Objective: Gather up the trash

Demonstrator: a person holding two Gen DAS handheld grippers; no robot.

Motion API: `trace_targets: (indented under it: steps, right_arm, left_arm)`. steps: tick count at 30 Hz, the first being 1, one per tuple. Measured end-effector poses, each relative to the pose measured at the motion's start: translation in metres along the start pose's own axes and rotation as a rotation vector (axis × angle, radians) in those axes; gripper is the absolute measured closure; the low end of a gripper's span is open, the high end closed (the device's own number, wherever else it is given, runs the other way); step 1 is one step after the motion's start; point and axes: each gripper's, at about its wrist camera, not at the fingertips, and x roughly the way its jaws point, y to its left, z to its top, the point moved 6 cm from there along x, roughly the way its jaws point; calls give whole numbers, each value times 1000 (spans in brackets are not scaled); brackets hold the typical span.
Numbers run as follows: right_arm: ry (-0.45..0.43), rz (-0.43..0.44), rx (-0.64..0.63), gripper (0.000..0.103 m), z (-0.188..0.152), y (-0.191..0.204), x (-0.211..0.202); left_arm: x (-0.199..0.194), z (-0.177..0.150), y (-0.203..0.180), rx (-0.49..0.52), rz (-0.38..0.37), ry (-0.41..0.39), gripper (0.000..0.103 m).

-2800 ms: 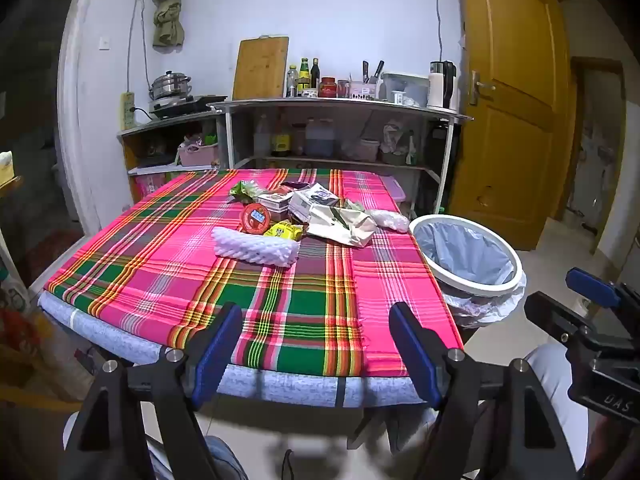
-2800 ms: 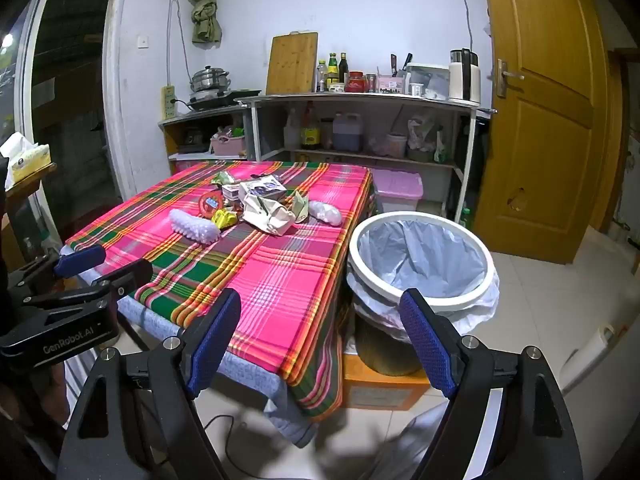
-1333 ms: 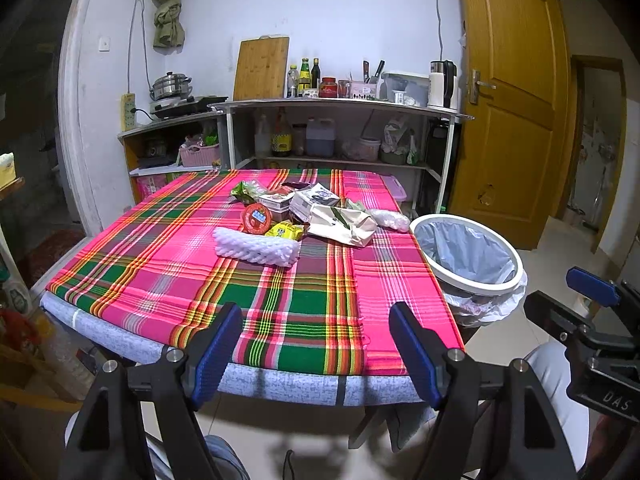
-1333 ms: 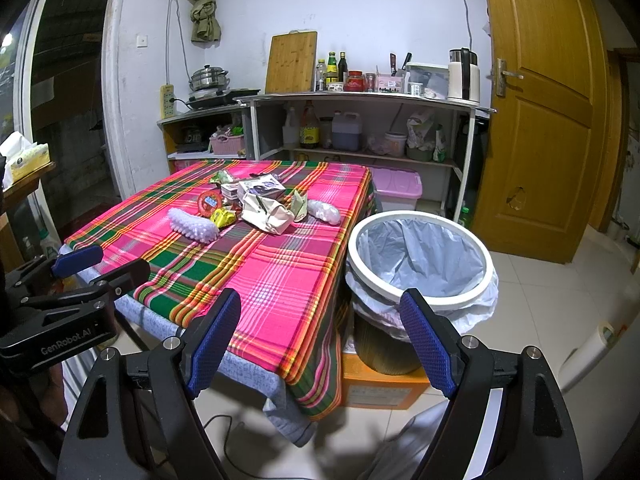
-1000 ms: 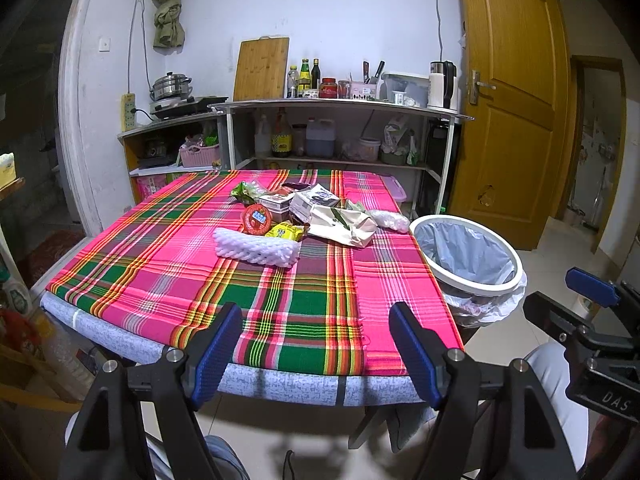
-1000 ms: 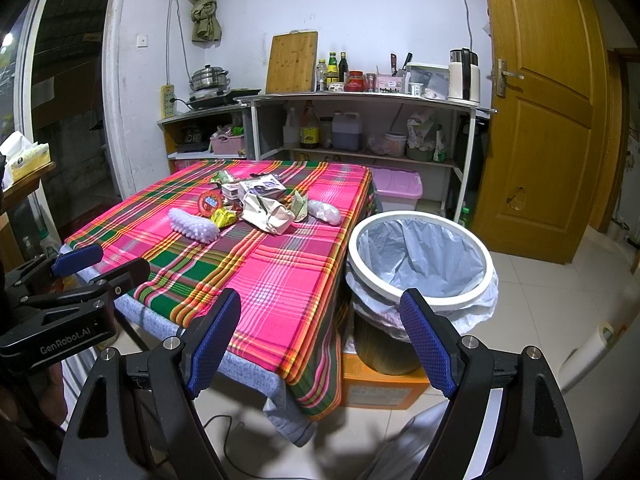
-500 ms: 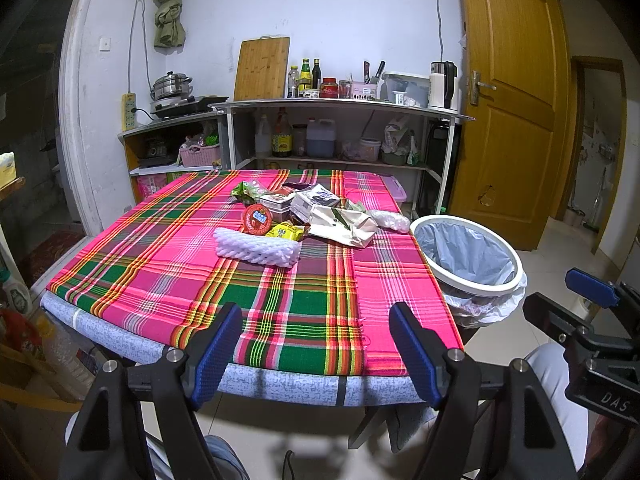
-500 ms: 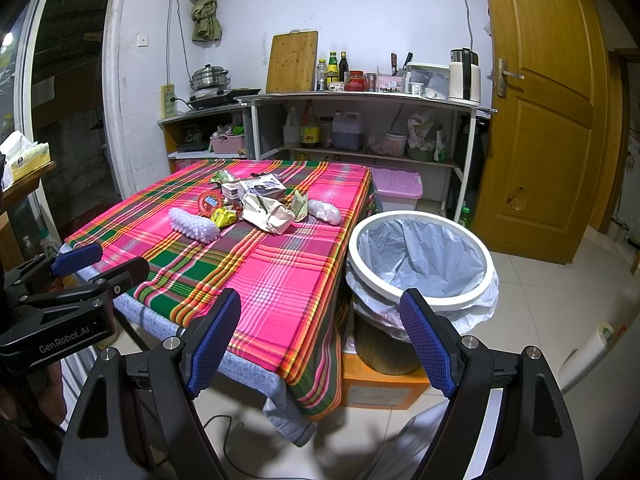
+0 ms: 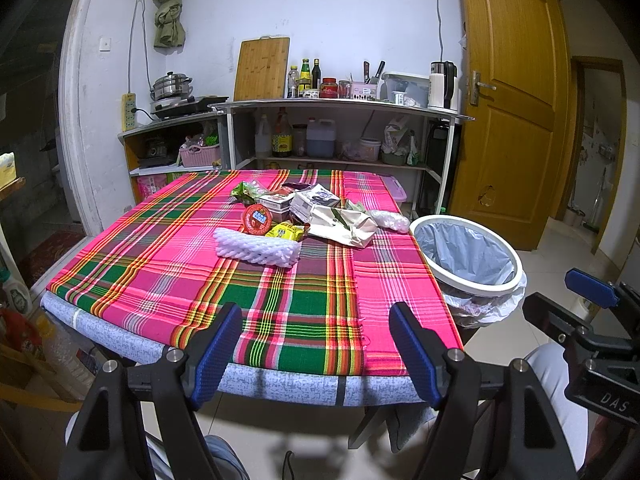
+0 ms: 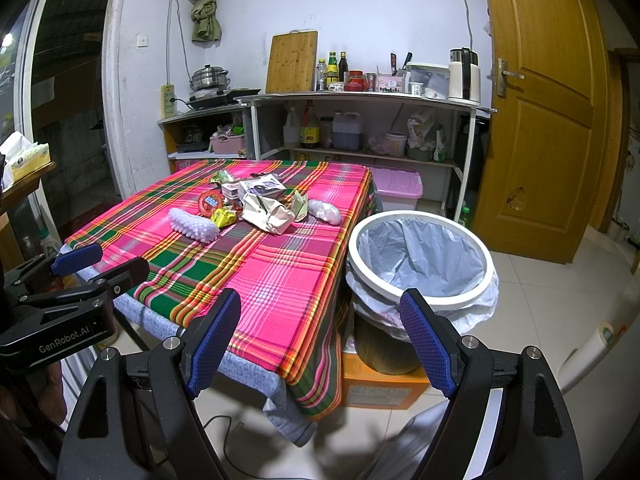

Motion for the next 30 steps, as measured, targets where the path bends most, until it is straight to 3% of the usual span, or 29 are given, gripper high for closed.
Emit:
trace_targets:
  steps: [30]
  right_arm:
    - [3,3,0,21,0,0,0]
  left_arm:
    - [-5,4,4,1,4,-1,28]
